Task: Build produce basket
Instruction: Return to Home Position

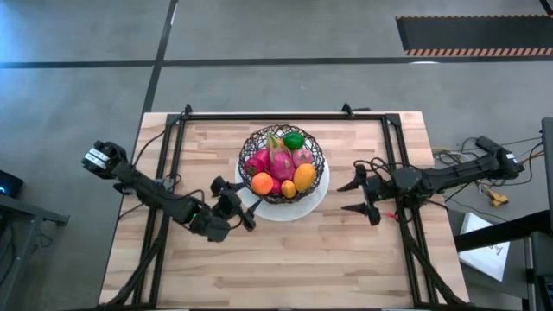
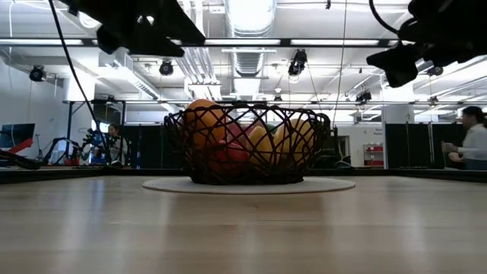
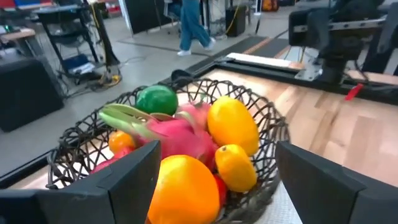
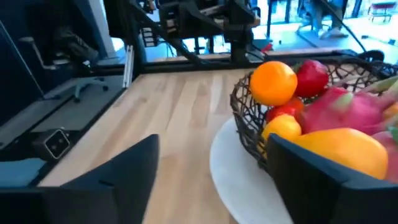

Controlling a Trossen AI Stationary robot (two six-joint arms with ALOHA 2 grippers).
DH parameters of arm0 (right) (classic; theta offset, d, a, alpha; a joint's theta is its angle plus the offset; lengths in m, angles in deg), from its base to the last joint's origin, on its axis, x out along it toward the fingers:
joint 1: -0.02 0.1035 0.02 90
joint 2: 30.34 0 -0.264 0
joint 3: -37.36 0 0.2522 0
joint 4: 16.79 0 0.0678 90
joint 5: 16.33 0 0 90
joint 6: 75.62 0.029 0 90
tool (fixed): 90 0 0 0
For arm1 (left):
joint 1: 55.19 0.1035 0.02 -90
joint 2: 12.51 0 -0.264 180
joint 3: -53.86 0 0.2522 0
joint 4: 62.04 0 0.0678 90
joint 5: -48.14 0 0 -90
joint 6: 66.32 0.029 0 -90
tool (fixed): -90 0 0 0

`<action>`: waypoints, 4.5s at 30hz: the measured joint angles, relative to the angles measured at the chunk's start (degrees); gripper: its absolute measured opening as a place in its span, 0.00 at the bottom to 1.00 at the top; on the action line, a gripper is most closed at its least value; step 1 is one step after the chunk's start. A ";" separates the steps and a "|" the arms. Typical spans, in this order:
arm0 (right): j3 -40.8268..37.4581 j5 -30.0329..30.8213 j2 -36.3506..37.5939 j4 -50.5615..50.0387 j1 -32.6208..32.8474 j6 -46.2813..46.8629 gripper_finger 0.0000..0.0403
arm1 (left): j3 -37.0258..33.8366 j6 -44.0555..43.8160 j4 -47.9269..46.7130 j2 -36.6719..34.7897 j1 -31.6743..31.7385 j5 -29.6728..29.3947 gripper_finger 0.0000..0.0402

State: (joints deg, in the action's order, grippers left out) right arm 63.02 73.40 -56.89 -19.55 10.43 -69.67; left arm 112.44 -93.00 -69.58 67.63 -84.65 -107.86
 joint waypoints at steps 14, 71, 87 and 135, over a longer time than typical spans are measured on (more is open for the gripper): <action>-5.14 -5.38 12.47 -5.61 -8.72 -2.98 0.24 | -5.07 6.05 -0.62 -6.02 11.69 10.36 0.74; -11.24 -7.16 25.73 -9.94 -9.33 -0.35 0.08 | -44.48 19.92 -3.10 -76.39 35.68 53.41 0.74; -11.31 -1.64 26.06 -10.30 -13.42 0.68 0.08 | -44.55 21.05 -3.05 -76.91 35.72 51.91 0.74; -11.31 -1.14 25.32 -10.14 -13.44 -4.47 0.08 | -44.57 21.11 -0.74 -63.58 35.71 50.47 0.74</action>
State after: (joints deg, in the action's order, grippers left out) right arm 51.70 72.26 -31.57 -29.69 -3.01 -74.14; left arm 67.87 -71.88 -70.33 4.04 -48.94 -57.39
